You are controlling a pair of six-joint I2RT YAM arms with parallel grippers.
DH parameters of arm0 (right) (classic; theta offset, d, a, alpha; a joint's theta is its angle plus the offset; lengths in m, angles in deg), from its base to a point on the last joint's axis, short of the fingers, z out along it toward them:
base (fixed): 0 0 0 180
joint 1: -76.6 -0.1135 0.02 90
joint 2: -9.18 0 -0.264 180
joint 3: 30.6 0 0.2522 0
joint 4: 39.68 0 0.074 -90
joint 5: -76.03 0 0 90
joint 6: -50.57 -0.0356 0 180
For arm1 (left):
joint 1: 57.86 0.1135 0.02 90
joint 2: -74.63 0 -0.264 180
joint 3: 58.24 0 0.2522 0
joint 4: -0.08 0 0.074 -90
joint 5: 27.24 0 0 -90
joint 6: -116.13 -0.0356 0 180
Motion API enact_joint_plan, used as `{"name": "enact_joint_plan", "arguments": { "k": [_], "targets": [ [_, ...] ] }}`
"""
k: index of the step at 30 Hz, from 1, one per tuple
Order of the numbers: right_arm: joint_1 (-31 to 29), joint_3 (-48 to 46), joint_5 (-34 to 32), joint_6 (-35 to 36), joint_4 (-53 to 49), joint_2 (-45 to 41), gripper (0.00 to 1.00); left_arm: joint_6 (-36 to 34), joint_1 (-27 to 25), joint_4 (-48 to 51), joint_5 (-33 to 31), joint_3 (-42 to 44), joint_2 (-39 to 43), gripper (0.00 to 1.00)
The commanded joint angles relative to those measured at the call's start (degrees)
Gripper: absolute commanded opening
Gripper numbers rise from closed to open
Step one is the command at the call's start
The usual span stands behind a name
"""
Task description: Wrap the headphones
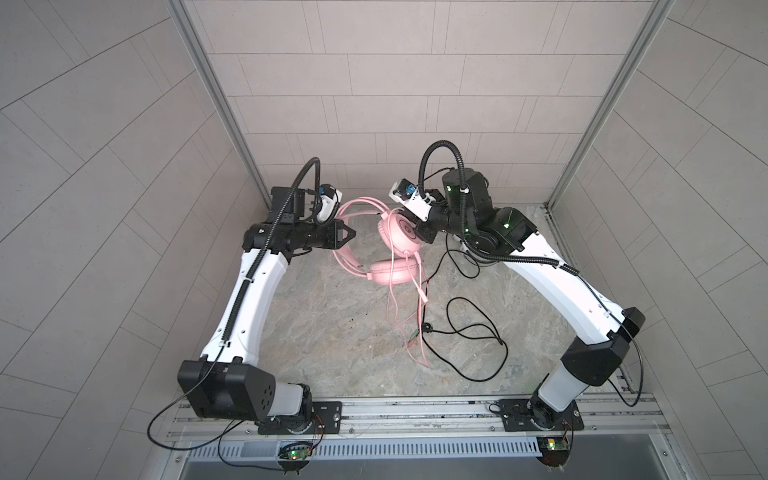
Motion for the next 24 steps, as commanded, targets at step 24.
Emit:
{"name": "enact_joint_plan", "arguments": {
  "k": [24],
  "targets": [
    [5.5,-5.8,-6.7,-10.6,6.9,-4.4,0.00,-0.8,-7.7,1.6,-5.4,-0.9,1.4,0.00]
  ]
}}
